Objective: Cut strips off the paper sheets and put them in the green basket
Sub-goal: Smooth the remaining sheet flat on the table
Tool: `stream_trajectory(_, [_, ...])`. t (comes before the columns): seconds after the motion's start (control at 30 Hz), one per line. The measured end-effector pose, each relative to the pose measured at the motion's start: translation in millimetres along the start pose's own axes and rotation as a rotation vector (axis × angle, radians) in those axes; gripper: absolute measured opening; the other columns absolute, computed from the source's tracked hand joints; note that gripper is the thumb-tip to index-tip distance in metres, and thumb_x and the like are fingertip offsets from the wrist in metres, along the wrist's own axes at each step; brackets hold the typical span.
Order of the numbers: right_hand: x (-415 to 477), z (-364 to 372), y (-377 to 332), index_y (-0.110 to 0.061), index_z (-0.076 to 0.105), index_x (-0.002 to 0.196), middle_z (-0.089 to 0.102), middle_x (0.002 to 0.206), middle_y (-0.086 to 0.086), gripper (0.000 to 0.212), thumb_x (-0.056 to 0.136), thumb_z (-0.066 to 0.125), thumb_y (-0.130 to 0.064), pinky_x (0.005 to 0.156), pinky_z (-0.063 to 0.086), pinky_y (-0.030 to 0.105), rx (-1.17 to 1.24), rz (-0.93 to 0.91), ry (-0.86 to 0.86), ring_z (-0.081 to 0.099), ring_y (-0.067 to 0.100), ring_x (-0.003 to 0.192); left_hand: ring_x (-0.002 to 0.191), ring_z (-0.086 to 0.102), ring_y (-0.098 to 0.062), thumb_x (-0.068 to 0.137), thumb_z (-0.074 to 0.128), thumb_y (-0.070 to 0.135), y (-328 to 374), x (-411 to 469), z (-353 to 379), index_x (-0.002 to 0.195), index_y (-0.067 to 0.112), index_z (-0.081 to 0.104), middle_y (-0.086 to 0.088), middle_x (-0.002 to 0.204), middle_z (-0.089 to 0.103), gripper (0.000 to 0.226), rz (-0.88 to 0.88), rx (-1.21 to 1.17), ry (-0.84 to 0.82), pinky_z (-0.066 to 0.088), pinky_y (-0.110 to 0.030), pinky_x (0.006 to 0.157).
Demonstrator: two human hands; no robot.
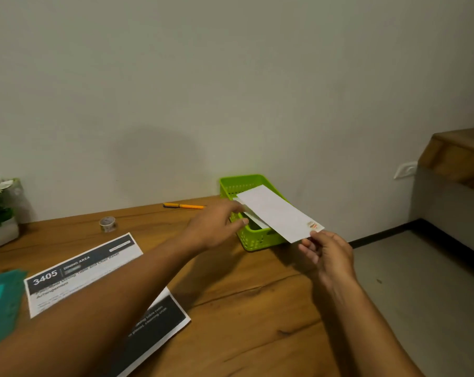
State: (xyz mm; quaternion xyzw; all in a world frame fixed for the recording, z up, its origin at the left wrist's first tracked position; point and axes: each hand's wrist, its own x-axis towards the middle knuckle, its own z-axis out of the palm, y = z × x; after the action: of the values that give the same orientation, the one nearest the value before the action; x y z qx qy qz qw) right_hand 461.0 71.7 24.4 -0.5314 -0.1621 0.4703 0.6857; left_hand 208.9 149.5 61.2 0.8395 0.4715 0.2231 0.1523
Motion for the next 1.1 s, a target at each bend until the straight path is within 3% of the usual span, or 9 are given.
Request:
stream_trajectory(0.1, [9.0, 10.8, 8.4, 0.0, 0.065, 0.105, 0.072, 0.085, 0.017, 0.008, 0.097, 0.064, 0.003, 0.055, 0.063, 0.028, 0.039, -0.001, 0.026, 0.072, 0.015, 0.06, 0.132, 0.05, -0.02, 0.099, 0.059, 0.046, 10.4, -7.2, 19.2, 0.14, 0.023, 0.058, 0.0, 0.142, 0.058, 0.047, 0.121, 0.142, -0.095, 0.042, -0.033, 0.105])
stream_trajectory(0.27, [21.9, 26.7, 30.2, 0.0, 0.064, 0.103, 0.073, 0.086, 0.017, 0.011, 0.096, 0.07, -0.005, 0.053, 0.061, 0.026, 0.023, -0.063, 0.077, 0.074, 0.016, 0.06, 0.139, 0.045, -0.019, 0.093, 0.05, 0.056, 8.4, -16.1, 33.8, 0.144, 0.021, 0.056, 0.002, 0.15, 0.051, 0.062, 0.121, 0.2, -0.182, 0.044, -0.043, 0.11])
stream_trajectory(0.5, [26.5, 37.4, 55.0, -0.013, 0.061, 0.085, 0.069, 0.074, 0.007, 0.025, 0.093, 0.078, -0.03, 0.055, 0.059, 0.032, -0.269, -0.228, 0.132, 0.069, 0.016, 0.056, 0.146, 0.037, -0.016, 0.096, 0.057, 0.057, 5.9, -22.5, 32.7, 0.149, 0.024, 0.05, 0.005, 0.162, 0.038, 0.063, 0.156, 0.193, -0.191, 0.039, -0.038, 0.115])
stream_trajectory(0.63, [15.6, 38.9, 56.8, -0.015, 0.059, 0.08, 0.067, 0.069, 0.008, 0.029, 0.093, 0.077, -0.033, 0.057, 0.058, 0.036, -0.367, -0.285, 0.095, 0.068, 0.017, 0.055, 0.149, 0.031, -0.013, 0.094, 0.055, 0.063, -0.3, -35.4, 29.5, 0.153, 0.032, 0.043, 0.007, 0.166, 0.03, 0.068, 0.157, 0.129, -0.192, 0.038, -0.039, 0.116])
stream_trajectory(0.77, [-7.5, 49.6, 62.8, -0.013, 0.059, 0.079, 0.063, 0.065, 0.009, 0.028, 0.093, 0.079, -0.028, 0.051, 0.055, 0.032, -0.412, -0.347, -0.025, 0.065, 0.017, 0.052, 0.147, 0.031, -0.008, 0.095, 0.052, 0.065, -21.8, -64.7, 18.4, 0.152, 0.04, 0.04, 0.014, 0.164, 0.029, 0.064, 0.058, 0.042, -0.128, 0.042, -0.041, 0.113])
stream_trajectory(0.93, [-39.7, 83.1, 88.6, -0.013, 0.052, 0.075, 0.05, 0.062, 0.011, 0.033, 0.093, 0.078, -0.019, 0.049, 0.049, 0.031, -0.481, -0.389, -0.247, 0.059, 0.019, 0.047, 0.145, 0.034, -0.01, 0.098, 0.058, 0.052, -65.0, -116.1, -9.6, 0.15, 0.034, 0.046, 0.01, 0.16, 0.035, 0.056, -0.108, -0.002, -0.02, 0.035, -0.032, 0.113])
stream_trajectory(1.03, [-59.3, 107.5, 109.3, -0.004, 0.052, 0.076, 0.051, 0.063, 0.016, 0.034, 0.092, 0.078, -0.019, 0.048, 0.048, 0.027, -0.561, -0.418, -0.377, 0.056, 0.019, 0.05, 0.144, 0.036, -0.016, 0.095, 0.054, 0.064, -95.7, -154.6, -26.7, 0.148, 0.031, 0.05, 0.004, 0.157, 0.04, 0.063, -0.258, 0.034, 0.069, 0.037, -0.039, 0.114])
stream_trajectory(1.1, [-71.1, 123.8, 124.1, -0.007, 0.054, 0.075, 0.053, 0.063, 0.021, 0.034, 0.09, 0.079, -0.024, 0.048, 0.047, 0.029, -0.613, -0.423, -0.457, 0.053, 0.021, 0.053, 0.146, 0.033, -0.02, 0.088, 0.04, 0.077, -114.6, -178.9, -36.6, 0.149, 0.029, 0.048, 0.0, 0.158, 0.04, 0.079, -0.385, 0.109, 0.116, 0.036, -0.048, 0.116])
